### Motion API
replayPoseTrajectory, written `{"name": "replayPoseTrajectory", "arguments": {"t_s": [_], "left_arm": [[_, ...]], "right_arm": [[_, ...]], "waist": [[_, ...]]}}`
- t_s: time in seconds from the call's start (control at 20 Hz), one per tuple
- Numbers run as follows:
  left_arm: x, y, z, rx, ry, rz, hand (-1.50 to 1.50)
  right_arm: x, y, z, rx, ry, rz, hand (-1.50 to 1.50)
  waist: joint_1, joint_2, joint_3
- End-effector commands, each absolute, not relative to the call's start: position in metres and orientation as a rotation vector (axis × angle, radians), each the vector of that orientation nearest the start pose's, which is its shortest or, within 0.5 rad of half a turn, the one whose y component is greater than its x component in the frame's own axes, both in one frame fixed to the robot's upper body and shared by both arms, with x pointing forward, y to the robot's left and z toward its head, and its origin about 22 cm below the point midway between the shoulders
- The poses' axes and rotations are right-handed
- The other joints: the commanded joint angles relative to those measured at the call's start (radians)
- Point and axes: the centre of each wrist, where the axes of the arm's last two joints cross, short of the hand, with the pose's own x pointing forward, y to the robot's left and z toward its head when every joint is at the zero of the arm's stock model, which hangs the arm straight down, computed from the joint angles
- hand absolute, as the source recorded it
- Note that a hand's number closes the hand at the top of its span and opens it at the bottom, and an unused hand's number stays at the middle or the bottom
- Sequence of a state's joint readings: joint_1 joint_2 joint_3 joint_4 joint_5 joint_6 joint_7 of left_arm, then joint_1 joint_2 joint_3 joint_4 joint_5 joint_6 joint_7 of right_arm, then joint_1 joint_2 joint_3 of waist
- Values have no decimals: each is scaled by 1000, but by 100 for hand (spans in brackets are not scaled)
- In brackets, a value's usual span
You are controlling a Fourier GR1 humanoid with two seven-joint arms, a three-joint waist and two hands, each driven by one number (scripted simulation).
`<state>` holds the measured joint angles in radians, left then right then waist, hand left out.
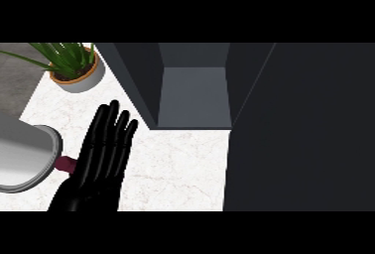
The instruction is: Pick up the wine, place it into the cabinet and close the cabinet
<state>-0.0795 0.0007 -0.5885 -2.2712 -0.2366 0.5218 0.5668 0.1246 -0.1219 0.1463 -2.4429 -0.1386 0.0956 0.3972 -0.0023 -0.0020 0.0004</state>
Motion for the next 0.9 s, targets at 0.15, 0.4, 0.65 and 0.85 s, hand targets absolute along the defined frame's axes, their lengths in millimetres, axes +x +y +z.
{"name": "replayPoseTrajectory", "arguments": {"t_s": [0.15,0.4,0.65,0.85], "left_arm": [[143,123,189,-166,-1770,145,-150],[145,133,197,-94,-1775,157,-150],[126,153,195,-54,-1758,169,-150],[147,166,195,-7,-1774,193,-150]], "right_arm": [[125,-206,191,214,-1943,241,-150],[143,-206,193,197,-1922,248,-150],[131,-208,192,196,-1942,235,-150],[110,-218,206,188,-1940,248,-150]], "waist": [[2,-1,0],[3,1,0],[5,-1,0],[-3,0,0]]}}
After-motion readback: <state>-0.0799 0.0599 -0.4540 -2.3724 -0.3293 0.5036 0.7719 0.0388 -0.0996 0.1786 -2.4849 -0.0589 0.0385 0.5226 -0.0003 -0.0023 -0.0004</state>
